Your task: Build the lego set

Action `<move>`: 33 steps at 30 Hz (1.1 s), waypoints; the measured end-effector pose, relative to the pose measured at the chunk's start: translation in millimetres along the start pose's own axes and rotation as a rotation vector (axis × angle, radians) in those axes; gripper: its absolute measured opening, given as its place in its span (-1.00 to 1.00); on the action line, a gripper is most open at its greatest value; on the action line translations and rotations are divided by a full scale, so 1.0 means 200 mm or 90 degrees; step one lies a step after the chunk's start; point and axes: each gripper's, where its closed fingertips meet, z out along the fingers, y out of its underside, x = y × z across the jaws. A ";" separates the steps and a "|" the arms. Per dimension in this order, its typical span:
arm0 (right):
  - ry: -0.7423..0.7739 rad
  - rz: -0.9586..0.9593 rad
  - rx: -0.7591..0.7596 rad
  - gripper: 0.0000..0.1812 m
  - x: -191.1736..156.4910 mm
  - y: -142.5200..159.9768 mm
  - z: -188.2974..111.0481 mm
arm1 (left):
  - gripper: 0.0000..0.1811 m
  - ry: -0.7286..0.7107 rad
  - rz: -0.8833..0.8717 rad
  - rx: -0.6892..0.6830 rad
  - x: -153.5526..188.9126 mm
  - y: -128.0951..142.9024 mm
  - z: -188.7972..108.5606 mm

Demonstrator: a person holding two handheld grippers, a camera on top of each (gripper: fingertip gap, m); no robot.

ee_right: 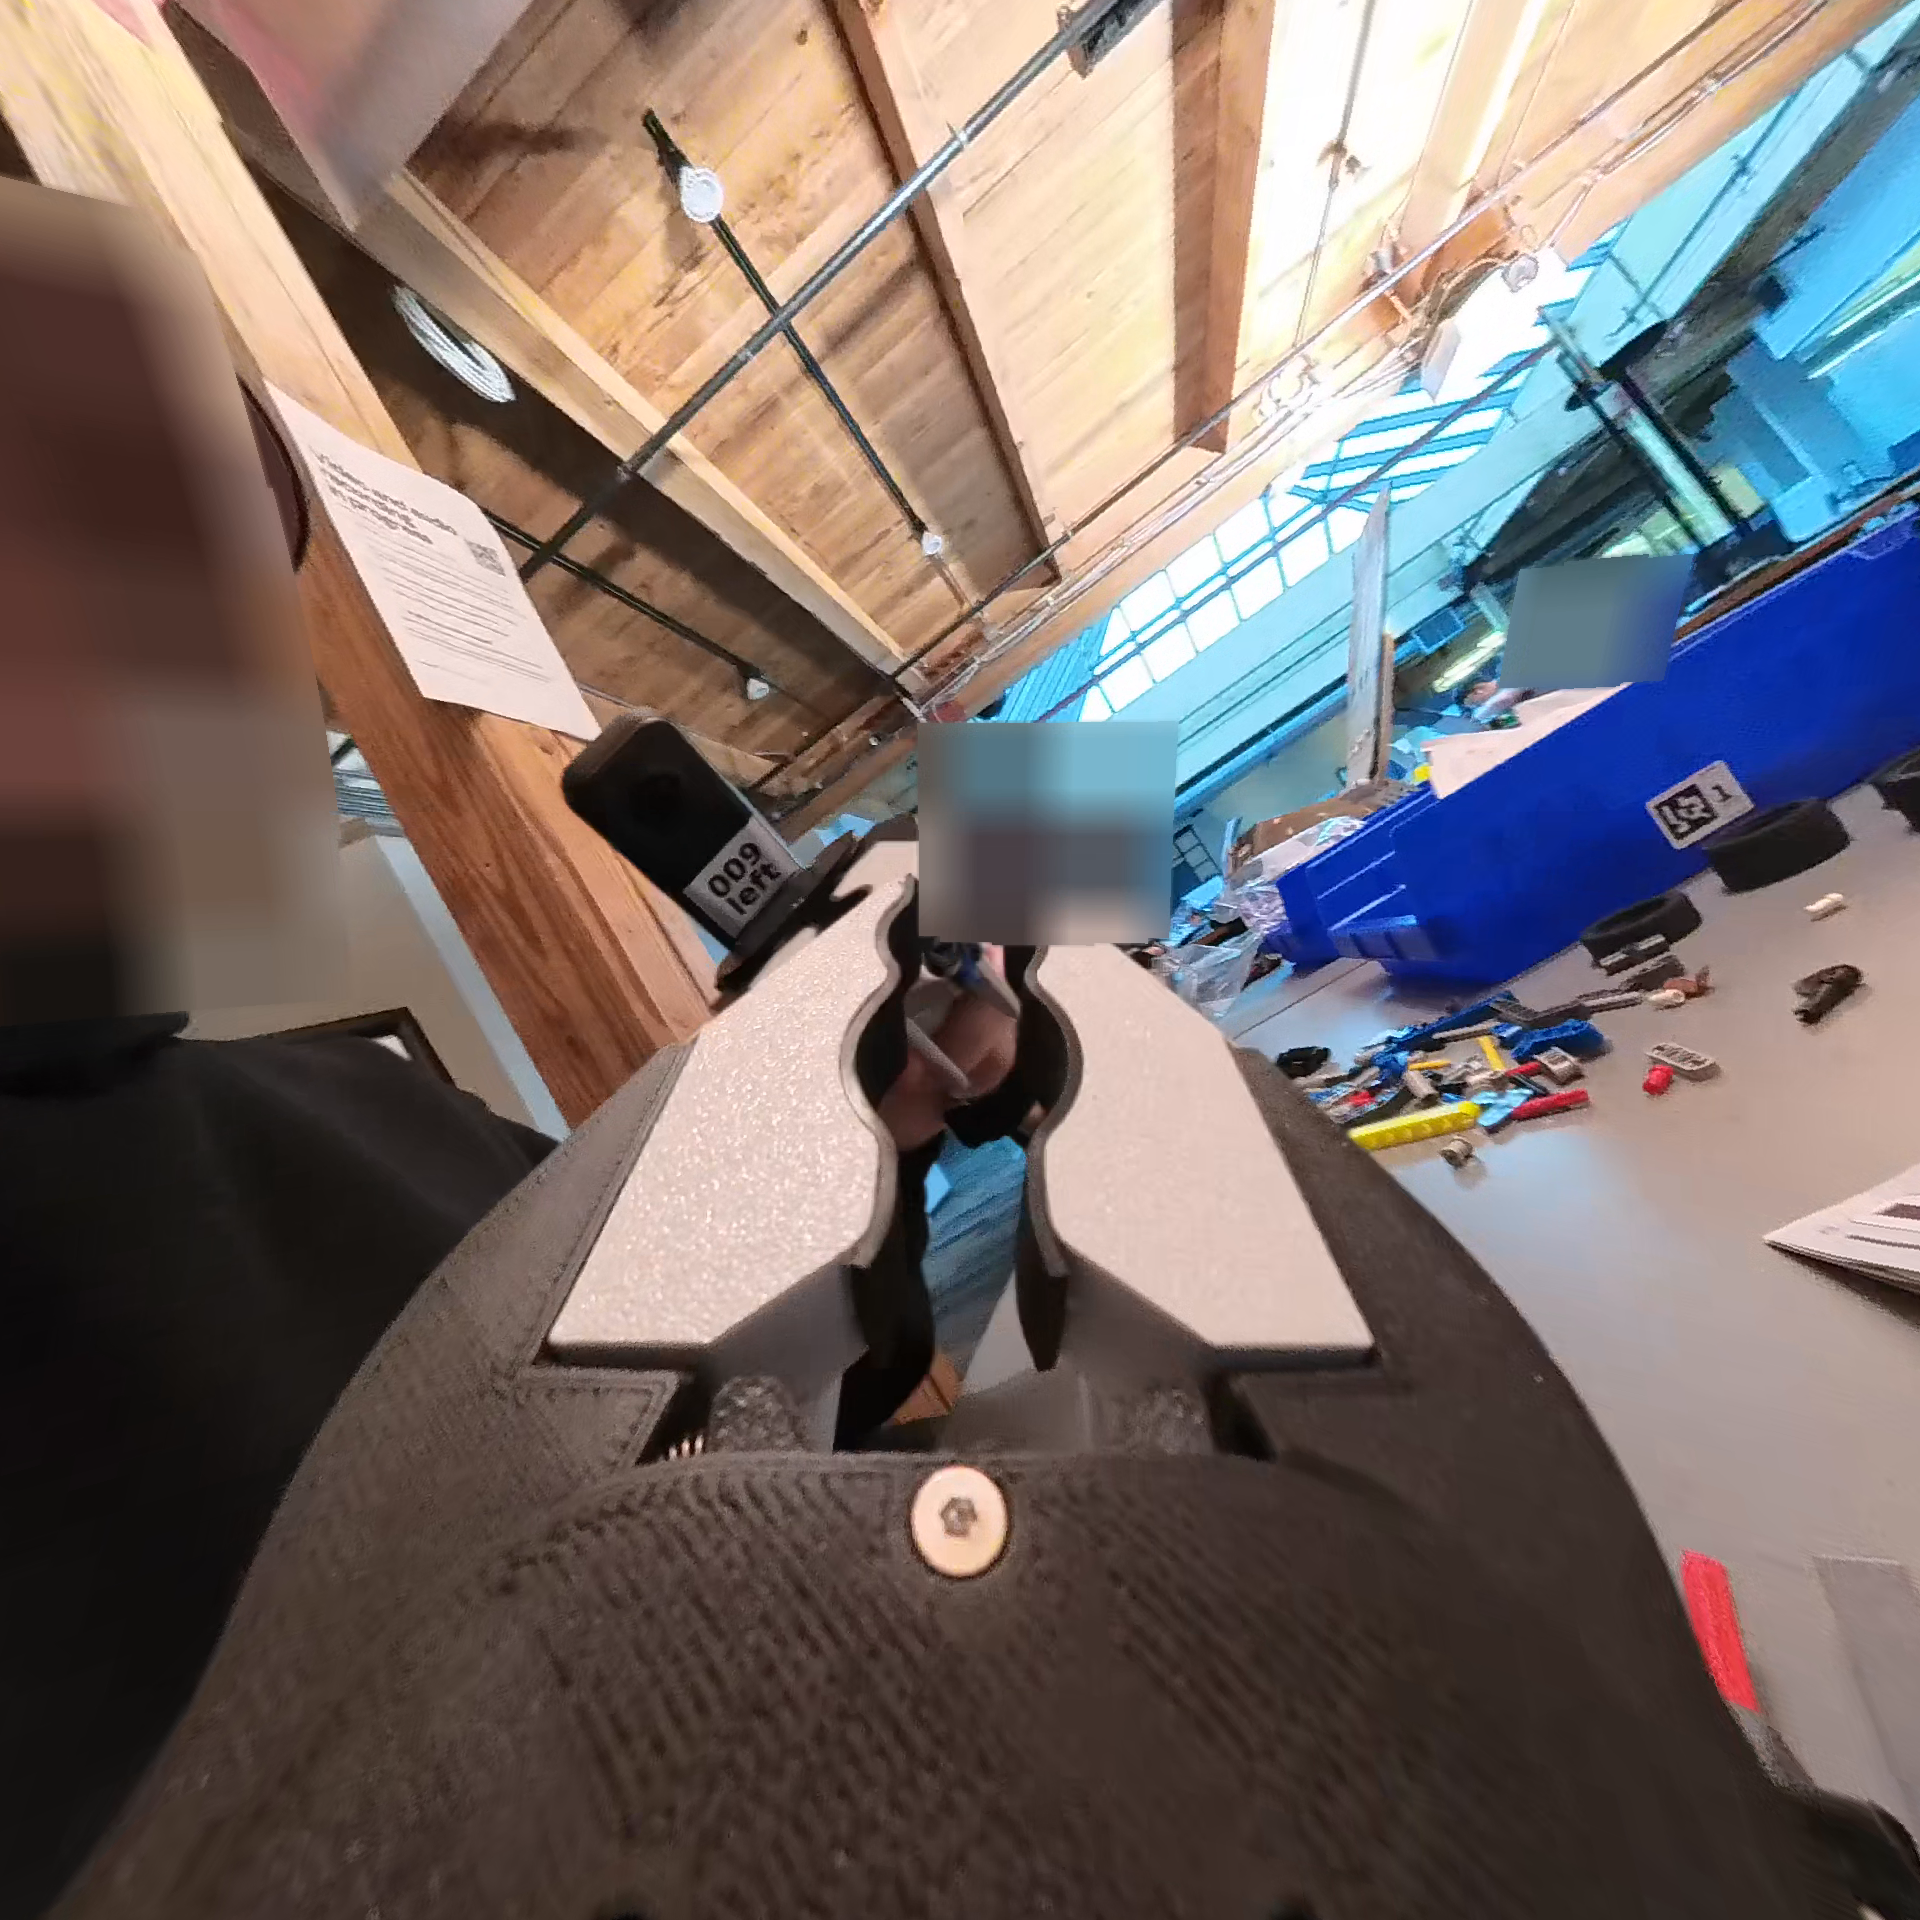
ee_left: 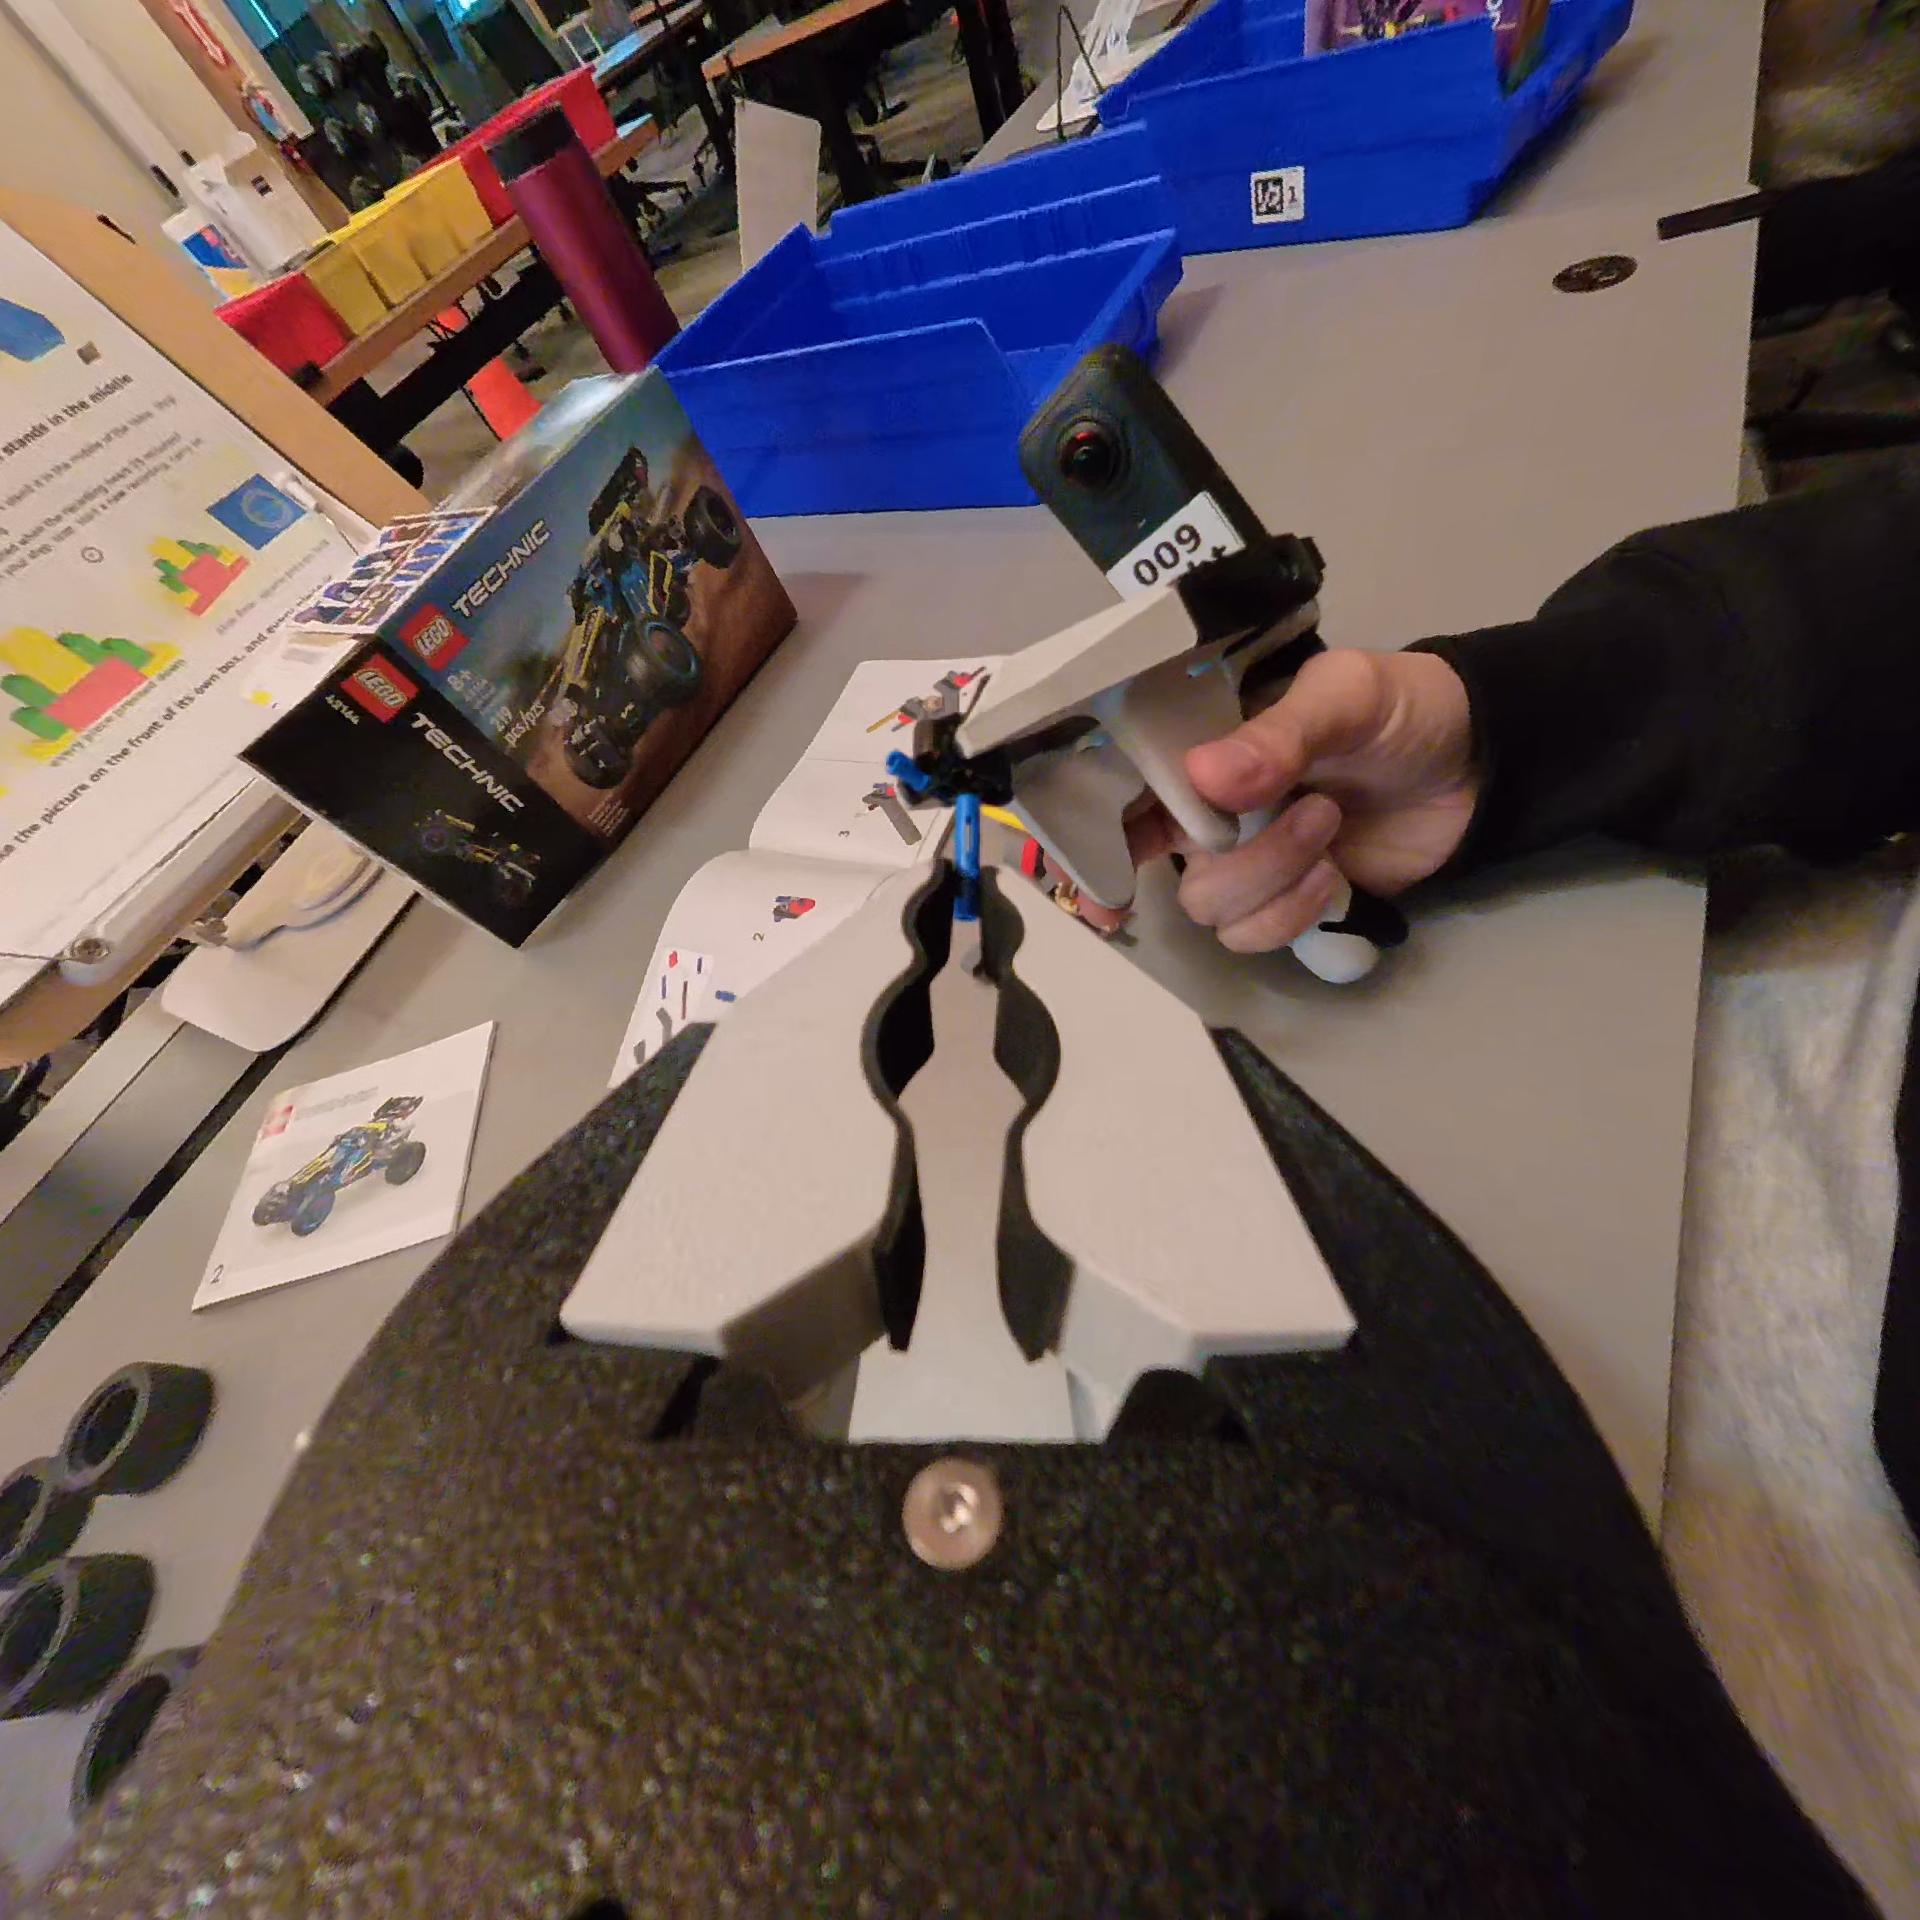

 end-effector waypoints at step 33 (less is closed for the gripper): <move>0.176 -0.336 -0.193 -0.85 0.09 0.08 -0.04 | -0.96 0.232 -0.074 -0.372 0.24 0.67 0.10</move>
